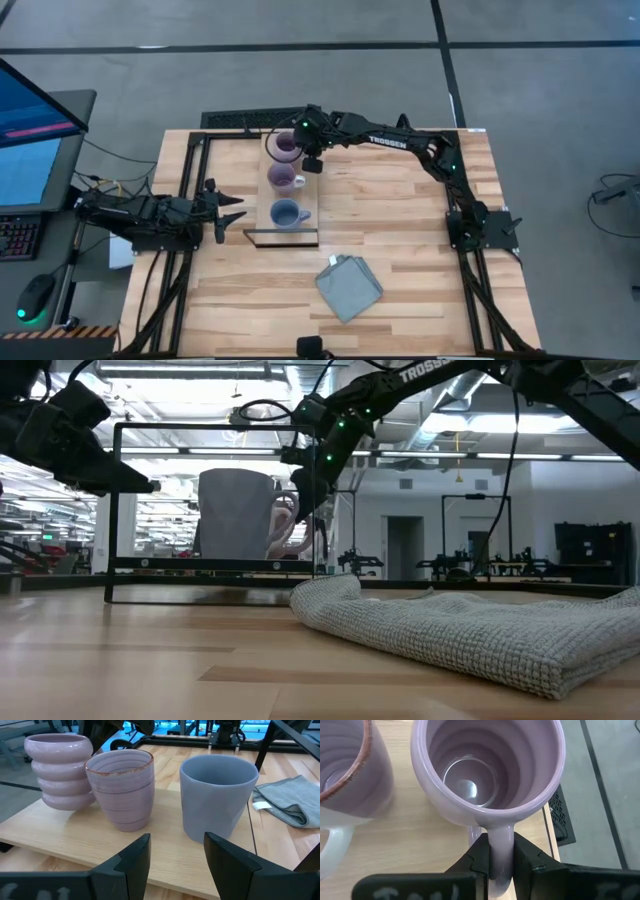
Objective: Stack small to large cups/mugs on shelf
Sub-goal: Put the light purple cup on the shelf
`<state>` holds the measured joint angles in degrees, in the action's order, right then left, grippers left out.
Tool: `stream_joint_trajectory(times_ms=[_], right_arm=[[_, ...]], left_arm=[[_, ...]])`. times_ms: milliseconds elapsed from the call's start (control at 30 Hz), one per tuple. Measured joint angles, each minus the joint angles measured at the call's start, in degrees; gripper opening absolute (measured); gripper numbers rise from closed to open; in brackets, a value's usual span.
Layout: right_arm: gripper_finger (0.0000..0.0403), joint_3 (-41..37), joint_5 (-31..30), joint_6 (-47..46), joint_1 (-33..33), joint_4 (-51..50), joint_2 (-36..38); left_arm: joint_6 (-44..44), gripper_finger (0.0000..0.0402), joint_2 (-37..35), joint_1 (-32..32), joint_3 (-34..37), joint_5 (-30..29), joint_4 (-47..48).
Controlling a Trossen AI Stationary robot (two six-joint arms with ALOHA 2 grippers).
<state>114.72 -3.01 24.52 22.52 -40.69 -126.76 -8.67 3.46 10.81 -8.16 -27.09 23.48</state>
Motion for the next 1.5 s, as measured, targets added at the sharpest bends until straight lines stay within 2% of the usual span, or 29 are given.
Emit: stream_joint_trajectory(times_ms=[700,1200,1500], right_arm=[[0.0062,-0.05,0.11,-0.07,0.0,3.86,-0.04],[0.0062,-0.05,0.09,-1.12,0.0,-1.27,-0.07],[0.0062,-0.09,0.1,-1.12,-0.17,-0.7,-0.09]], left_arm=[[0.02,0.0177,0.0,0.0,0.04,-0.04,0.0],[-0.02,0.0177,0.0,-0.01,0.07,-0.04,0.03],[-0.04,0.0177,0.0,-0.02,0.07,-0.03,0.03]])
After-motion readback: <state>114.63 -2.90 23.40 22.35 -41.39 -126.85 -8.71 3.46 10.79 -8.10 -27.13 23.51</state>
